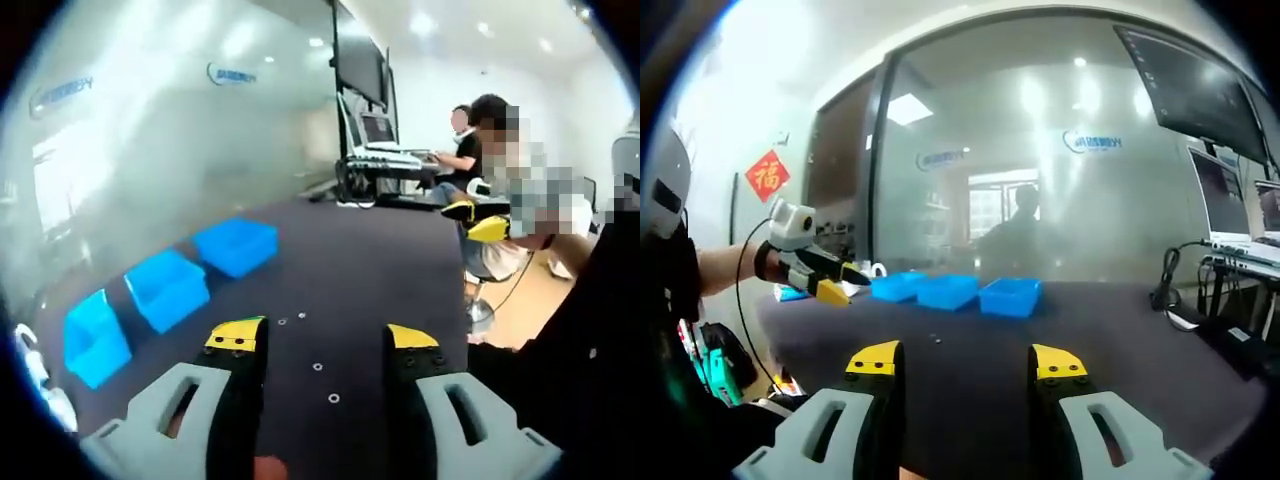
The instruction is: Sort the screws, nuts, and washers into the corresponding bins
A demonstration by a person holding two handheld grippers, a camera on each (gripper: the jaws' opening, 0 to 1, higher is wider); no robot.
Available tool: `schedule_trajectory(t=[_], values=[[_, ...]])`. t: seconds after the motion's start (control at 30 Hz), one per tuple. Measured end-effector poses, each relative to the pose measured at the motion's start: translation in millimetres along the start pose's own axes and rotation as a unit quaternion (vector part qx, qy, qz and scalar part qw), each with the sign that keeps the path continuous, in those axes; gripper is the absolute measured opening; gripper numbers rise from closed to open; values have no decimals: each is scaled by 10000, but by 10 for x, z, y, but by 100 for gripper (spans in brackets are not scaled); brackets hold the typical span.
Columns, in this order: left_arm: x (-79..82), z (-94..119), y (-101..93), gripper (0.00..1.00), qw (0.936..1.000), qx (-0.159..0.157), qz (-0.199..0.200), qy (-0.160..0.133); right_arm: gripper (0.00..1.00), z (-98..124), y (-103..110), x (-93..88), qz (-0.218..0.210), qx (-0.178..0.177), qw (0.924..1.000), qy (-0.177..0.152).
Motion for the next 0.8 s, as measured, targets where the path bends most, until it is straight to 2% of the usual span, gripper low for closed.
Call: schedule_trajectory(t=[0.23,0.37,0.57,0.67,0.8], values=[[108,-220,-2,43,9995,-236,-61,205,45,9,8,-21,-13,-2,10000,7],[115,-358,62,43,9982,-404,17,435,45,18,0,-42,-42,-2,10000,13],[134,-570,96,43,9962,-389,-155,757,45,18,0,-49,-39,2,10000,23],[139,-672,97,43,9948,-477,-187,879,45,25,1,-47,-32,-1,10000,29],[108,-790,43,43,9906,-574,-386,1180,45,35,-13,-58,-40,-20,10000,49]])
Point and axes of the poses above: the point that each gripper's makers call its tool centre point, and the gripper's own axes: z roughly backward along the fingers, y roughly to its left, x roughly out of its top, the point moved 3 cm from there along z, roughly backward along the fingers, and after that the axes turned 13 degrees about y, right-handed, at the moved point
